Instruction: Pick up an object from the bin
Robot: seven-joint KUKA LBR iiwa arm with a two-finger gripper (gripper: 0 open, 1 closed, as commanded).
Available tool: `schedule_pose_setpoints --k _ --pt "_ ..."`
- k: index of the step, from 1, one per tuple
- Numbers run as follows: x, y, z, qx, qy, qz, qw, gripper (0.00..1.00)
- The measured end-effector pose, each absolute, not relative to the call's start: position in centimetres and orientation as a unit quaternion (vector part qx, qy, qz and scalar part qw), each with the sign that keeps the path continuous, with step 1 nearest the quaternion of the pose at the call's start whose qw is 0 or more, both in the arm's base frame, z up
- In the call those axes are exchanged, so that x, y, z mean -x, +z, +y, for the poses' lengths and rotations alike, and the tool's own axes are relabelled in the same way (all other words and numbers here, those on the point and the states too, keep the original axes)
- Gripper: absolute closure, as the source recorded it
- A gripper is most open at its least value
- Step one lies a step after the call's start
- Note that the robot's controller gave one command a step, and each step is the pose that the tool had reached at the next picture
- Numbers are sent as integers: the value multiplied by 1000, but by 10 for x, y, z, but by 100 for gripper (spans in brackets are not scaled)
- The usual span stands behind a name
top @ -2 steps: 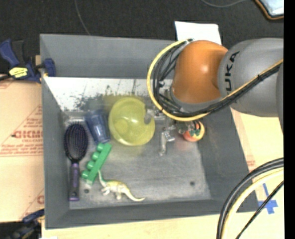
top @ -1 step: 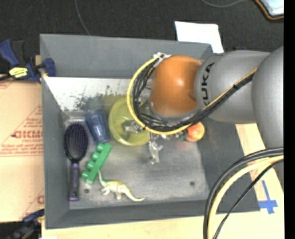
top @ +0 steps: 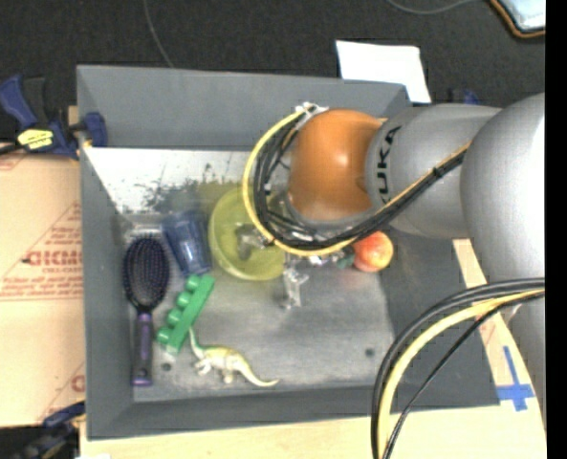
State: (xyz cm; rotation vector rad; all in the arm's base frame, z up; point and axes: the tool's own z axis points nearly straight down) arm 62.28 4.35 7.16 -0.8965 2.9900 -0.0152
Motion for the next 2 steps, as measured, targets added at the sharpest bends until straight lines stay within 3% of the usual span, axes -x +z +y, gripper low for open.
schedule_pose_setpoints --k 1,2 --pt "-626 73 78 259 -3 966 3 100" --pt "-626 73 78 259 -3 966 3 100"
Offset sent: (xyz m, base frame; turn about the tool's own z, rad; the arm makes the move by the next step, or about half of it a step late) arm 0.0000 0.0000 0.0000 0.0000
